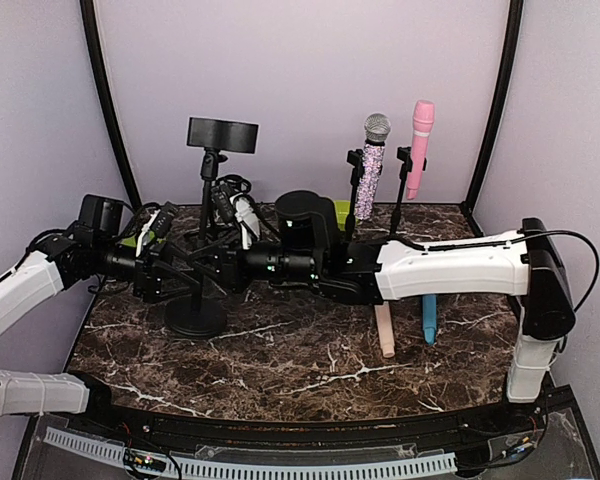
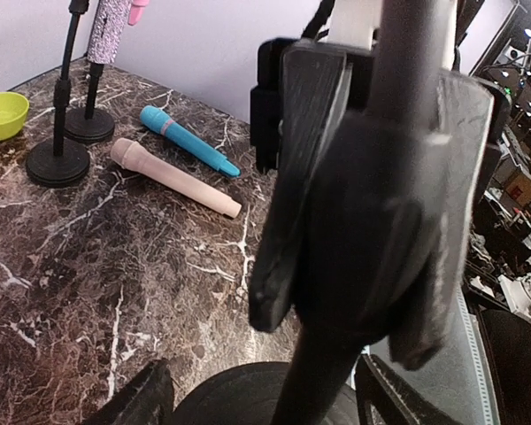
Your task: Remove the microphone from the stand
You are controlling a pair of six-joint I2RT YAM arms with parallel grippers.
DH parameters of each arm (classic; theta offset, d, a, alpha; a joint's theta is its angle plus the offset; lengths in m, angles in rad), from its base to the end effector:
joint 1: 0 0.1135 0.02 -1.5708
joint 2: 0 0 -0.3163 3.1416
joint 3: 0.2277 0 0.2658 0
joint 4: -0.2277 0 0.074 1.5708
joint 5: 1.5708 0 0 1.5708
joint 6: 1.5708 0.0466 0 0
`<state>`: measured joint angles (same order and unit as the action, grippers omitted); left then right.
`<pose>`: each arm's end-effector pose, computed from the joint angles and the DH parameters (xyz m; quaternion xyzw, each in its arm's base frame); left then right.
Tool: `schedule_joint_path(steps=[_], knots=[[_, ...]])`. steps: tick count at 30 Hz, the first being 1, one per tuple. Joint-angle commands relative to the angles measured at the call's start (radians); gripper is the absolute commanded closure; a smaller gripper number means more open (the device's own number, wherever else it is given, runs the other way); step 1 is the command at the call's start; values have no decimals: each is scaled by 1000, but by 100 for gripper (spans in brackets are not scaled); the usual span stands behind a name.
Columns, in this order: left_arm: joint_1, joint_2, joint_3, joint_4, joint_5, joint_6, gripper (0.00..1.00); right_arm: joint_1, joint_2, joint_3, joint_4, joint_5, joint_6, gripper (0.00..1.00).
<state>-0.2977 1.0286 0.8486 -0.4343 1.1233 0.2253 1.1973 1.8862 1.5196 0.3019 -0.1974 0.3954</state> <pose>0.1781 -0.0986 0.3428 0.4310 0.6625 -0.4866 0.3722 0.1742 0.4696 0.3697 -0.3454 0.6422 0.5367 0.4245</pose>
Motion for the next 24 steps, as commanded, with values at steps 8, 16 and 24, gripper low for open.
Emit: schedule_joint_path(steps=[8, 16, 24], knots=[[-6, 12, -40, 77, 138, -70, 84, 5, 39, 117, 78, -53, 28, 100], [-7, 12, -43, 133, 167, -113, 100, -9, -4, 18, 191, -34, 130, 63], [-6, 5, -38, 208, 99, -168, 100, 28, -96, -114, 273, 282, 224, 38]])
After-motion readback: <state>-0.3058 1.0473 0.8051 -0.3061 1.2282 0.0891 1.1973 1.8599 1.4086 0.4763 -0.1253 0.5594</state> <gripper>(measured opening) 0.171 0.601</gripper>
